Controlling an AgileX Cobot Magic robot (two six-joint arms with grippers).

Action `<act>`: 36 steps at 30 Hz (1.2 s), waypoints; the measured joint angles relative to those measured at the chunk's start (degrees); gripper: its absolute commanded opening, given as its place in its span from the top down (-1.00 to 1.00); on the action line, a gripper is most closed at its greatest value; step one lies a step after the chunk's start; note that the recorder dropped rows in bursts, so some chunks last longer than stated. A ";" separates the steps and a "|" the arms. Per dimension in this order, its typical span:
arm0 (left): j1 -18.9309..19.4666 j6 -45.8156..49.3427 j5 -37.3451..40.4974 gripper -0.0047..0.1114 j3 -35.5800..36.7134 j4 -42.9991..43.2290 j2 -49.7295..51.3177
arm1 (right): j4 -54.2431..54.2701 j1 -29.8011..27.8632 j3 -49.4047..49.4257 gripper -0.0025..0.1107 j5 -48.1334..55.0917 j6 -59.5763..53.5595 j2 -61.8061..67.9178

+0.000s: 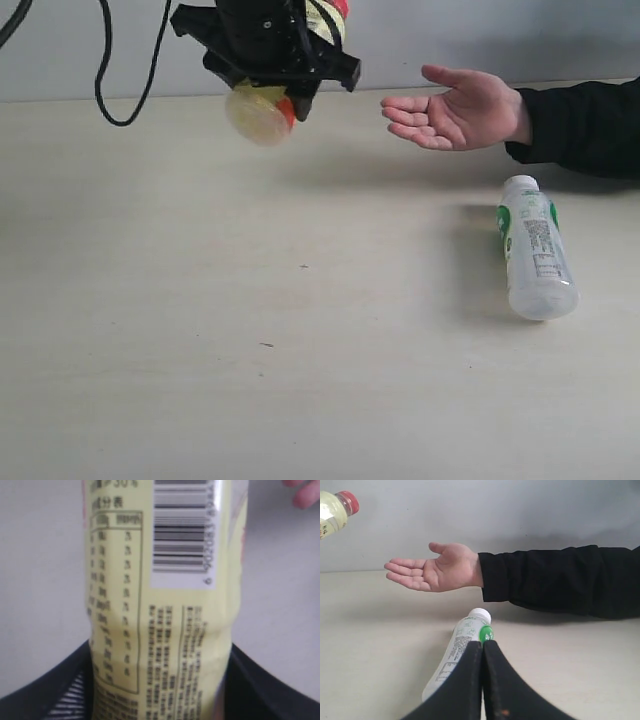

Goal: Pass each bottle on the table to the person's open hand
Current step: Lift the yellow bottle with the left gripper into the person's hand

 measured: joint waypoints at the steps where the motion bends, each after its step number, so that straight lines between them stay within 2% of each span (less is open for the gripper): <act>1: -0.76 -3.12 0.00 0.92 0.00 0.10 0.00 | 0.00 0.00 0.00 0.96 0.00 0.00 0.00; 2: -2.03 -9.17 0.00 0.92 0.00 0.34 0.00 | 0.00 0.00 0.00 0.96 0.00 0.00 0.00; 4: -3.82 -14.54 -1.03 0.92 0.00 0.54 0.00 | 0.00 0.00 0.00 0.96 0.00 0.00 0.00; 8: -6.47 -19.54 -5.74 0.92 0.00 -2.41 0.00 | 0.00 0.00 0.00 0.96 0.00 0.00 0.00; 21: -7.10 -20.79 -27.61 0.92 0.00 -29.54 1.95 | 0.00 0.00 0.00 0.96 0.00 0.00 0.00; 36: -7.10 -20.79 -45.25 0.92 0.00 -38.68 11.71 | 0.00 0.00 0.00 0.96 0.00 0.00 0.00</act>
